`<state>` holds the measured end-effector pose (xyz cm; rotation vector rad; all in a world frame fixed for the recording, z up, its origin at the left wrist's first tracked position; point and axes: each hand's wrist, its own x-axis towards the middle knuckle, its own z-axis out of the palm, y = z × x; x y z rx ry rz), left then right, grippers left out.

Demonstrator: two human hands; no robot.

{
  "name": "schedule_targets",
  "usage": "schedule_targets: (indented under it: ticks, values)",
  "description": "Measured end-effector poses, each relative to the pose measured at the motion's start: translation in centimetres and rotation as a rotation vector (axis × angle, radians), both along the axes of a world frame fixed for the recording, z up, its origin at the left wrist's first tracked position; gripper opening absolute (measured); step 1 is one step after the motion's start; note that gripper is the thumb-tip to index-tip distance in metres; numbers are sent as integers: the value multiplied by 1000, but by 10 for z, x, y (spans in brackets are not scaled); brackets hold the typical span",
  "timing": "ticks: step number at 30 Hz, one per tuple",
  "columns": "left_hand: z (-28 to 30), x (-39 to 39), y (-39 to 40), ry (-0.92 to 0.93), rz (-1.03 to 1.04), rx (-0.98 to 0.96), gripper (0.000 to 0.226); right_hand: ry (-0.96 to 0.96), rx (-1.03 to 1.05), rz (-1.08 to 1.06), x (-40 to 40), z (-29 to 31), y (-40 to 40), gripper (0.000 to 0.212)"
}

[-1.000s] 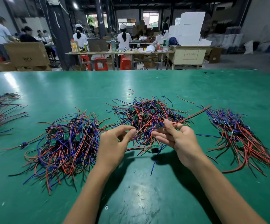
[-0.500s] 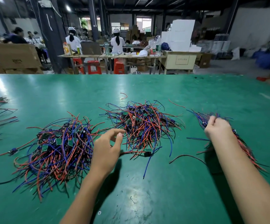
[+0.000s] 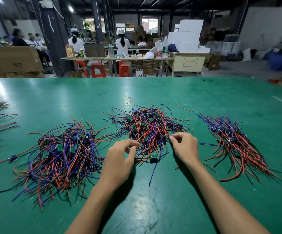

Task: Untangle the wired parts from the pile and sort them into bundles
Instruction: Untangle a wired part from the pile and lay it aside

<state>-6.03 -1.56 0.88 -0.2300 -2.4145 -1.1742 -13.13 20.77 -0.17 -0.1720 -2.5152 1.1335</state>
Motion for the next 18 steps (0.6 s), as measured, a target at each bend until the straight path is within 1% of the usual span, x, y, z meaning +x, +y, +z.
schedule_targets:
  ticks: [2, 4, 7, 9, 10, 11, 13, 14, 15, 16, 18]
  values:
    - [0, 0, 0, 4, 3, -10, 20, 55, -58, -30, 2, 1, 0, 12]
    - [0, 0, 0, 6, 16, -22, 19, 156, -51, -87, 8, 8, -1, 11]
    - [3, 1, 5, 5, 16, -34, 19, 379, -15, -177, 20, 21, -8, 11]
    - [5, 3, 8, -7, 6, 6, 20, 560, 15, -168, 30, 28, -16, 13]
    - [6, 4, 9, -35, -6, 73, 21, 648, 50, -122, 36, 31, -21, 14]
    - [7, 4, 10, -92, -28, 189, 21, 729, 88, -43, 41, 32, -26, 14]
    - [15, 2, 15, -293, -120, 543, 24, 839, 154, 190, 51, 32, -35, 15]
    - [20, 3, 17, -398, -172, 721, 30, 866, 190, 314, 56, 31, -41, 15]
    - [23, 4, 17, -469, -205, 857, 36, 883, 228, 426, 61, 30, -48, 15]
    - [26, 4, 16, -503, -221, 938, 37, 892, 268, 522, 65, 30, -56, 15]
    - [25, 5, 13, -520, -238, 963, 30, 890, 333, 668, 72, 26, -70, 17]
